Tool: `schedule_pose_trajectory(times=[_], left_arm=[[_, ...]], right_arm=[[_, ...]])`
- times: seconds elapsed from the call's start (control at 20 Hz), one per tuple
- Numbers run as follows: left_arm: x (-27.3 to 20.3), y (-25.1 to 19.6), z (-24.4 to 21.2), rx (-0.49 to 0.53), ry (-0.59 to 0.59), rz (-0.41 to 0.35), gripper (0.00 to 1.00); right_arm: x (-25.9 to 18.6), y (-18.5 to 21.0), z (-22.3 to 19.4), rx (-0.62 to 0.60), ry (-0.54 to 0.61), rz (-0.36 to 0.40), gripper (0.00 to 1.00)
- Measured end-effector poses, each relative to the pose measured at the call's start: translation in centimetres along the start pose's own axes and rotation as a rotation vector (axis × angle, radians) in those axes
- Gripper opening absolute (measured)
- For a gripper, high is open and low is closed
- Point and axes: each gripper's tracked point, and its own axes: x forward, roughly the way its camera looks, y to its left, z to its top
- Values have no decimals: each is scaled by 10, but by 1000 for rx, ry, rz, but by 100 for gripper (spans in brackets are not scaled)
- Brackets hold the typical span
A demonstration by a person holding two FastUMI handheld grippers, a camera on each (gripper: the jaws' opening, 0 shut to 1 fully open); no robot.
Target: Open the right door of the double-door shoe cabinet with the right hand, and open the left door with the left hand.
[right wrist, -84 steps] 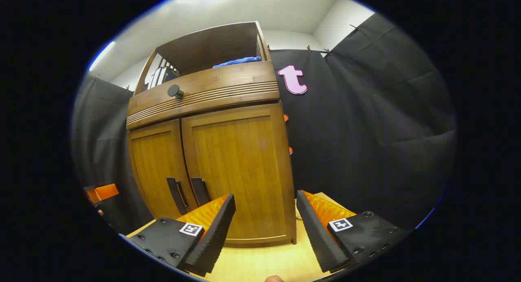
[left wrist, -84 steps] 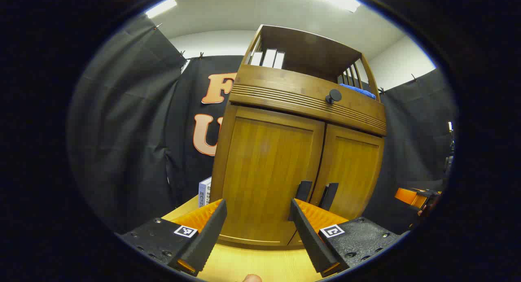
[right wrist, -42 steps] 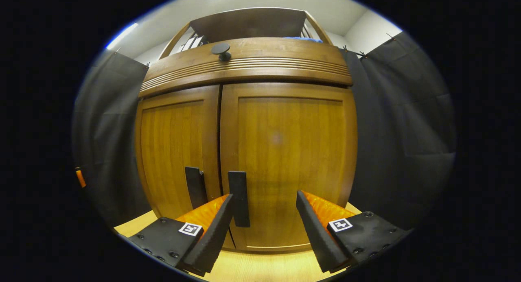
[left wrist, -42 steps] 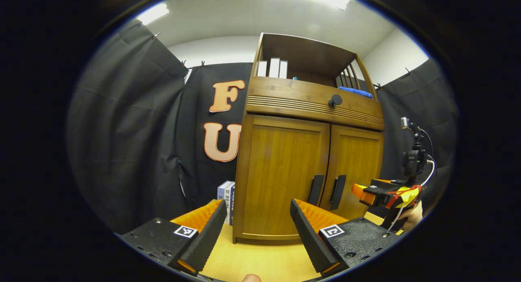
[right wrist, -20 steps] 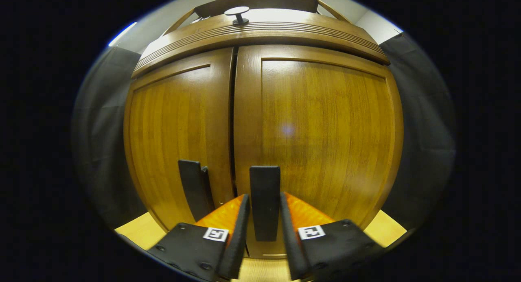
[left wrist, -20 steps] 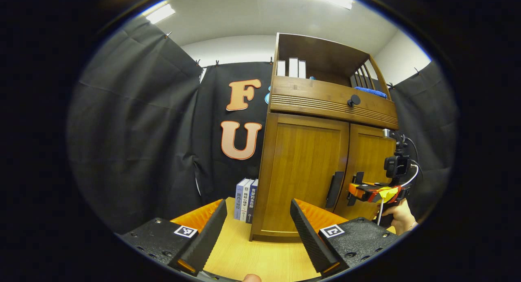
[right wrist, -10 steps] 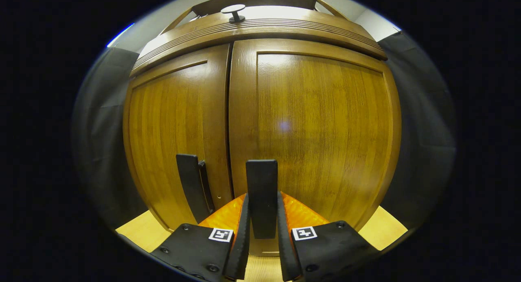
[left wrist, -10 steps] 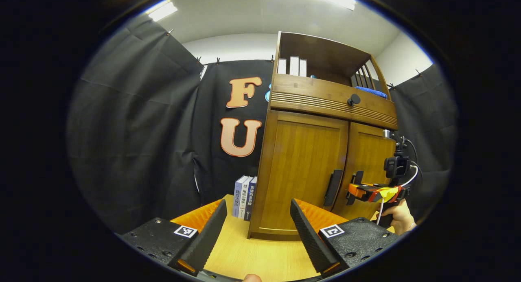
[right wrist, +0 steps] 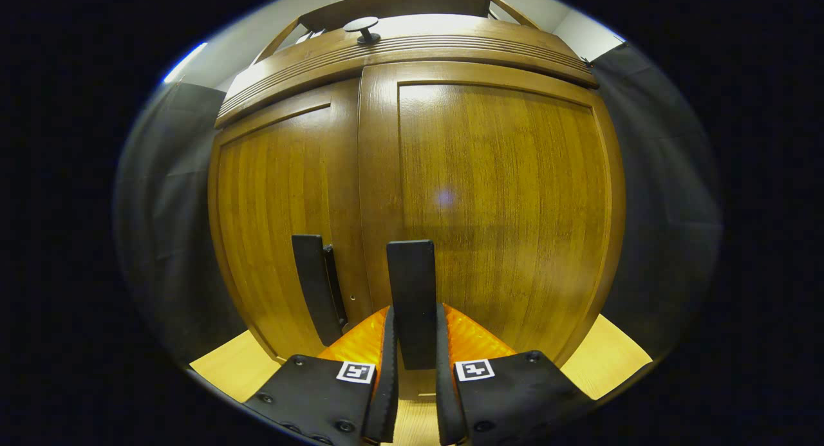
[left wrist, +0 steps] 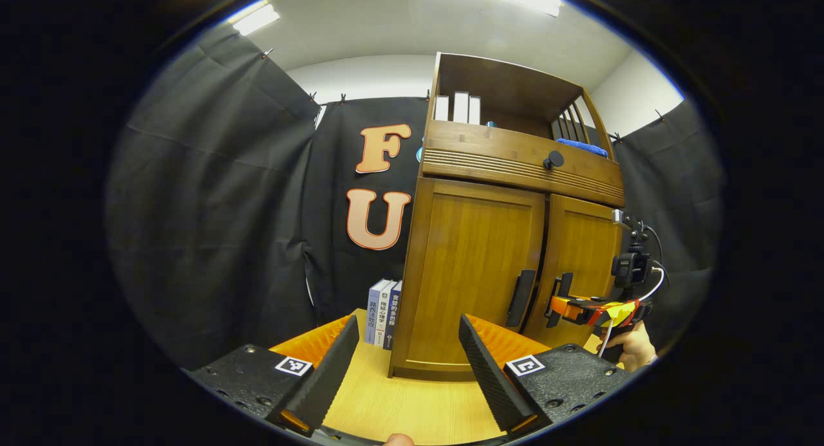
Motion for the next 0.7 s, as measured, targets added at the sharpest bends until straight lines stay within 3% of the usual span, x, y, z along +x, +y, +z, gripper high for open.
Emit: schedule_pose_trajectory(times=[0.1,0.15,0.2,0.35,0.4,0.65,0.7], left_arm=[[1,-2,0,5,-2,-3,95],[2,-2,1,3,-2,-3,94],[1,-4,0,1,-1,-3,94],[0,-9,-4,-10,6,-11,94],[-1,-10,-5,-13,9,-16,92],[-9,-19,-4,-18,6,-43,94],[-10,-19,-3,-19,1,-45,94]], right_arm=[[-11,-1,-1,0,4,29,29],[-19,-3,-2,-2,5,39,36],[-25,-5,-2,0,5,44,29],[-42,-10,-3,-18,-2,39,33],[-44,-10,-3,-24,-4,37,28],[-54,-13,-5,0,-4,35,36],[-52,-12,-4,-3,-12,29,32]])
